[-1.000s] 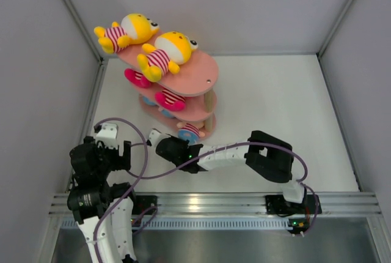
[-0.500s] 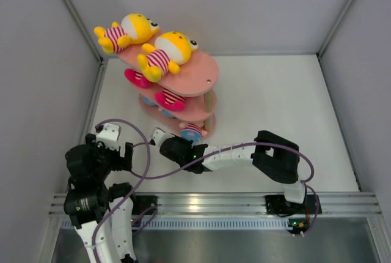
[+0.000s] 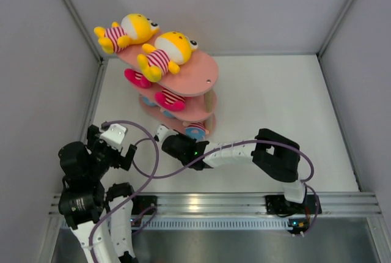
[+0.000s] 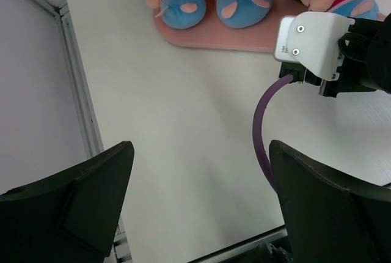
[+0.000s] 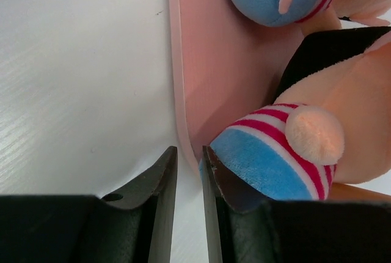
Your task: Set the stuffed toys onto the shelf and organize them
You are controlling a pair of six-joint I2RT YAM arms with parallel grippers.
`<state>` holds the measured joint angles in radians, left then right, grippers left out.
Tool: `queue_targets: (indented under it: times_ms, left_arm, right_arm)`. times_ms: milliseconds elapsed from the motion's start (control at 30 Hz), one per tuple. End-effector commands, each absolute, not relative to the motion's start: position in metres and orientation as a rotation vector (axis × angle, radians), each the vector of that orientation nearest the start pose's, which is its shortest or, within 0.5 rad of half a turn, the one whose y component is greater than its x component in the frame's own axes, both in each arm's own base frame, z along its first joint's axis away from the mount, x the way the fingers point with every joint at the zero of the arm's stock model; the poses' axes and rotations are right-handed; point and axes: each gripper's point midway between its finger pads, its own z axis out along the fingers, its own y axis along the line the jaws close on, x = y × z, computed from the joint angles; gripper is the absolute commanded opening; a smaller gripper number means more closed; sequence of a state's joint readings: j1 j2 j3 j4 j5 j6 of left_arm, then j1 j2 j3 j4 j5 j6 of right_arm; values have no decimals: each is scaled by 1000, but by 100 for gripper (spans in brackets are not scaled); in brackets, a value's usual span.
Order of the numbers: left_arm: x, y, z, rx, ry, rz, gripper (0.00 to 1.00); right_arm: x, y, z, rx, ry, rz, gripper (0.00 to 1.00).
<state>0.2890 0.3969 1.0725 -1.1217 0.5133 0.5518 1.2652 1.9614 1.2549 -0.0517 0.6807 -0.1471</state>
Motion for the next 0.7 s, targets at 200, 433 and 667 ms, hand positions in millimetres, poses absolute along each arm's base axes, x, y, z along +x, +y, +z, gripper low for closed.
queue_targets:
  times_ms: [200,433,667]
  left_arm:
    - [152,25,286,280,1970,260,98]
    - [152,24,287,274,1966,254,98]
    - [152,26,286,278,1968,272,98]
  right_arm:
    - [263,395,81,-1079,1827,-198,22]
    - [282,405,80,-1072,1824,-207,22]
    - [289,418,76,-1083,1818,-197,22]
